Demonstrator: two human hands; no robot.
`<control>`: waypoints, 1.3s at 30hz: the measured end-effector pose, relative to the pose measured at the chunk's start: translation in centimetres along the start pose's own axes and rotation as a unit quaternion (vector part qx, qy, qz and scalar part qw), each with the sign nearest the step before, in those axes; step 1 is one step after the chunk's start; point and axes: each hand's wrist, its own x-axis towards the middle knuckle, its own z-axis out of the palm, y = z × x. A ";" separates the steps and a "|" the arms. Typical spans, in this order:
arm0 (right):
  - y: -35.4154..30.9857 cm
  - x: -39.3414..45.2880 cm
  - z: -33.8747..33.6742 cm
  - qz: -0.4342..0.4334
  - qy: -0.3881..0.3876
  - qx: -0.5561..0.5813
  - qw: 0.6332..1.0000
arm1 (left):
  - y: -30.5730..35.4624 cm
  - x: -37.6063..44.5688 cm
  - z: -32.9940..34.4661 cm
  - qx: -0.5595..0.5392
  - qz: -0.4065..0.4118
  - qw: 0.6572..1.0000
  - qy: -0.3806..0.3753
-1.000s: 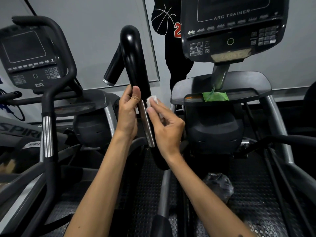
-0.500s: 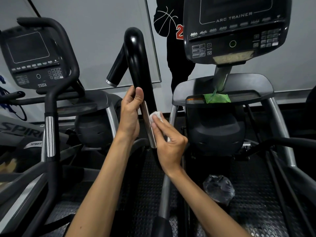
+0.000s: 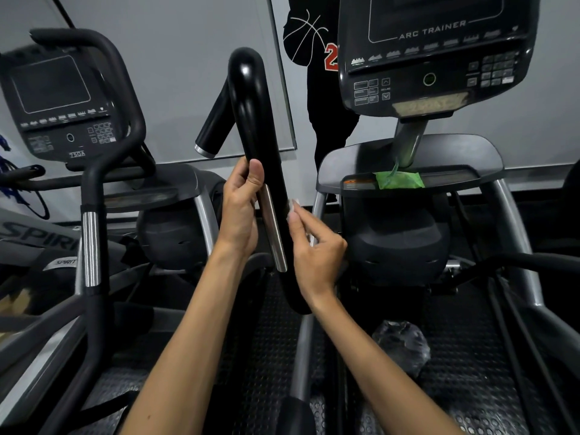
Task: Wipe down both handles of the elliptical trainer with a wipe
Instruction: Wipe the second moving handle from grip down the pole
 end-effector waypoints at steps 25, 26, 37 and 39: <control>-1.2 -0.9 2.4 -0.130 0.074 -0.057 0.987 | -1.3 0.5 -0.5 -0.054 0.015 0.998 -0.003; -1.1 -1.4 2.6 -0.145 0.069 -0.064 0.985 | -1.2 0.5 -0.6 -0.059 0.011 0.998 -0.001; 0.1 -2.3 2.8 -0.170 0.076 -0.067 0.980 | -1.5 0.6 -0.7 -0.022 0.016 0.999 0.021; 1.2 -3.2 1.9 -0.184 0.053 -0.079 0.978 | -1.7 0.7 -0.6 -0.009 0.022 1.000 0.021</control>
